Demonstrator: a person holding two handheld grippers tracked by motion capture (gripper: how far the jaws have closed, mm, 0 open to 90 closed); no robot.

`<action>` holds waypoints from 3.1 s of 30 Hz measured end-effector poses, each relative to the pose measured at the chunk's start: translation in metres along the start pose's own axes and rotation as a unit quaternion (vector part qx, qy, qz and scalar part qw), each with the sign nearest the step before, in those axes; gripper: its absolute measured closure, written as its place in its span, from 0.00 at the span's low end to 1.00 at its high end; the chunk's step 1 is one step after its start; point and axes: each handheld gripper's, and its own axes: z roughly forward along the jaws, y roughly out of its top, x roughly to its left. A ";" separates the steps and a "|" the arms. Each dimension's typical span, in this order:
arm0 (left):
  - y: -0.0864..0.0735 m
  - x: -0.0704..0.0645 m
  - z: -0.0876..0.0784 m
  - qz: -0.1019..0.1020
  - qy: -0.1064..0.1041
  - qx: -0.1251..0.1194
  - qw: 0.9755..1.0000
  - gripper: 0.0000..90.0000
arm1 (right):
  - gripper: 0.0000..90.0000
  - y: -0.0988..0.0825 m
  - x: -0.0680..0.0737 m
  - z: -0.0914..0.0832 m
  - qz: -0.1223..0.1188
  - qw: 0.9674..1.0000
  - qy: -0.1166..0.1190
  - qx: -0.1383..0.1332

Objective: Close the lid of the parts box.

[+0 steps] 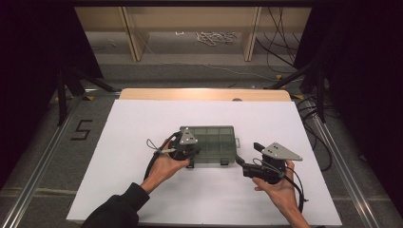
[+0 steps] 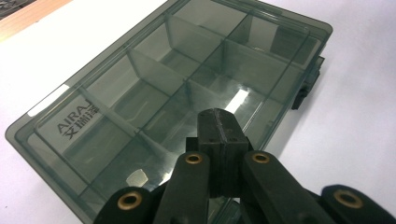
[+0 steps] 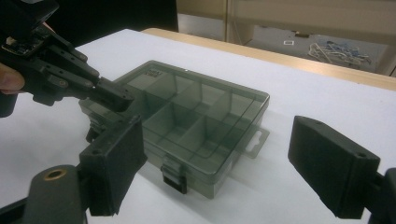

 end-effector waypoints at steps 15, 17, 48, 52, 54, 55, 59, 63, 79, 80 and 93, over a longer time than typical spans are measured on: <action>0.007 -0.010 0.012 -0.009 -0.024 -0.019 0.999 0.99 | 0.22 -0.003 -0.002 -0.003 0.006 1.000 0.003 0.002; 0.008 -0.011 0.014 -0.005 -0.026 -0.021 0.999 0.99 | 0.22 -0.003 -0.002 -0.004 0.006 1.000 0.001 0.009; 0.010 -0.007 0.006 -0.025 -0.003 -0.043 0.999 0.80 | 0.22 -0.003 -0.002 -0.002 0.008 1.000 0.004 -0.004; 0.010 -0.006 0.005 -0.023 -0.002 -0.046 0.999 0.77 | 0.21 -0.003 -0.002 -0.002 0.008 1.000 0.002 -0.001; 0.011 -0.005 0.004 -0.020 0.002 -0.048 0.999 0.76 | 0.21 -0.003 -0.002 -0.002 0.008 1.000 0.004 -0.004; 0.011 -0.005 0.003 -0.019 0.004 -0.048 0.999 0.75 | 0.21 -0.003 -0.002 -0.002 0.008 1.000 0.004 -0.004; 0.011 -0.004 0.002 -0.024 0.008 -0.055 0.998 0.69 | 0.21 -0.003 -0.002 -0.003 0.006 1.000 0.001 -0.001; 0.011 -0.002 -0.001 -0.031 0.004 -0.062 0.998 0.61 | 0.21 -0.003 -0.002 -0.003 0.005 1.000 0.003 -0.003; 0.014 0.002 -0.018 -0.066 -0.011 -0.132 0.989 0.39 | 0.20 -0.003 -0.001 -0.003 0.006 1.000 0.011 -0.003; 0.013 0.002 -0.020 -0.063 -0.010 -0.136 0.989 0.38 | 0.20 -0.003 -0.001 -0.003 0.006 1.000 0.011 -0.003; 0.005 0.006 -0.040 -0.052 -0.016 -0.157 0.986 0.31 | 0.20 -0.003 0.000 -0.002 0.002 1.000 0.009 -0.004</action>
